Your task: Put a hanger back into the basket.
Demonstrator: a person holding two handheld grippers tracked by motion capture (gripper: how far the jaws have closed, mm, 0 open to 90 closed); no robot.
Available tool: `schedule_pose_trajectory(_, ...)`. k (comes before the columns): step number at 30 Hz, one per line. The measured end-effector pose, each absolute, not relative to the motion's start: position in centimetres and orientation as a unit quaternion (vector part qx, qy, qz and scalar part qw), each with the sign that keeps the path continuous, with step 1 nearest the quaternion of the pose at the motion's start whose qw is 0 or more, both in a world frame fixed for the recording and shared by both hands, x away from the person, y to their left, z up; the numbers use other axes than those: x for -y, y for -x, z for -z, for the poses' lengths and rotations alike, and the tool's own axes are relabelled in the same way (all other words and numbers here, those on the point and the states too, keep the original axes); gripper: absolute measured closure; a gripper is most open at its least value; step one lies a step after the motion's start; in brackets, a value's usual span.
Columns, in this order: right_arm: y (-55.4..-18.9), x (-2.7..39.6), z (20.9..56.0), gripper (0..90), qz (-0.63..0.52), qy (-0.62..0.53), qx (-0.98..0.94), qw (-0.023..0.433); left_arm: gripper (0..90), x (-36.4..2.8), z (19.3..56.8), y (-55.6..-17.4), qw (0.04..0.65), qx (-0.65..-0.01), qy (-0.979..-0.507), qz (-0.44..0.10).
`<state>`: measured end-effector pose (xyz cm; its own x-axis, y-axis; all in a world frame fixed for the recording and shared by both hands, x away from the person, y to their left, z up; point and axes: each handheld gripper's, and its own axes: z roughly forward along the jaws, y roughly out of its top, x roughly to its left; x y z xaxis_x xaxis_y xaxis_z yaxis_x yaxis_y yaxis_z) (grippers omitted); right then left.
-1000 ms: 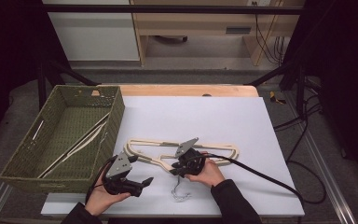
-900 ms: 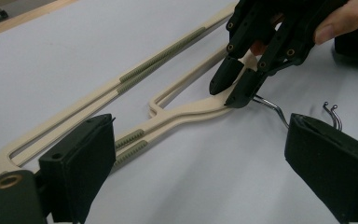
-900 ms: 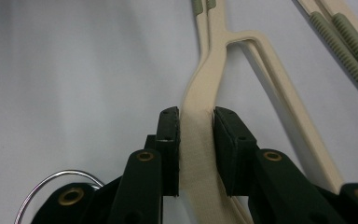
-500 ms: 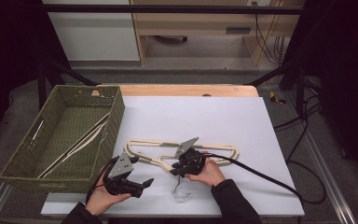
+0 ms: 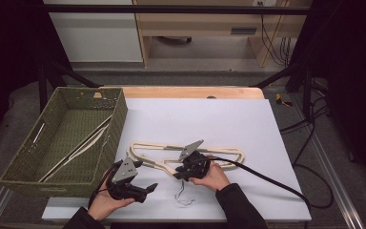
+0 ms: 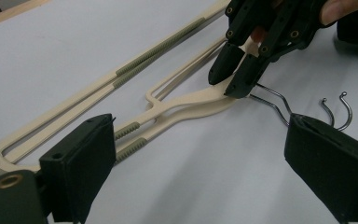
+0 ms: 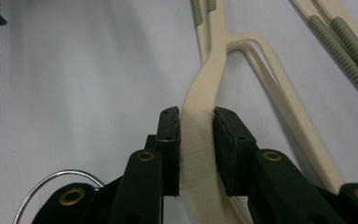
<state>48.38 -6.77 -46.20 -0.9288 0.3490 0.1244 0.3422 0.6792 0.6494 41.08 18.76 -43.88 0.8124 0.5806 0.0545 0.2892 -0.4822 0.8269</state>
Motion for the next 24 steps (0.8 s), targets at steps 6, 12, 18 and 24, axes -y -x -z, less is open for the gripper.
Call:
schedule_pose_trajectory(6,-48.3,7.0,45.6,72.8,-0.361,-0.187,-0.914,-0.006,9.7,-18.2,43.9,-41.3,0.424,-0.248,-0.852,-0.178)
schedule_pose_trajectory(12,-47.9,7.5,44.3,73.0,-0.365,-0.181,-0.913,-0.022,11.9,-16.6,44.0,-42.5,0.368,-0.213,-0.882,-0.202)
schedule_pose_trajectory(18,-47.7,7.8,43.6,73.2,-0.369,-0.174,-0.913,-0.030,20.7,-14.4,44.7,-44.3,0.332,-0.177,-0.899,-0.225)
schedule_pose_trajectory(24,-47.5,8.0,43.1,73.3,-0.367,-0.166,-0.914,-0.036,34.6,-12.7,45.3,-45.0,0.301,-0.124,-0.912,-0.249)
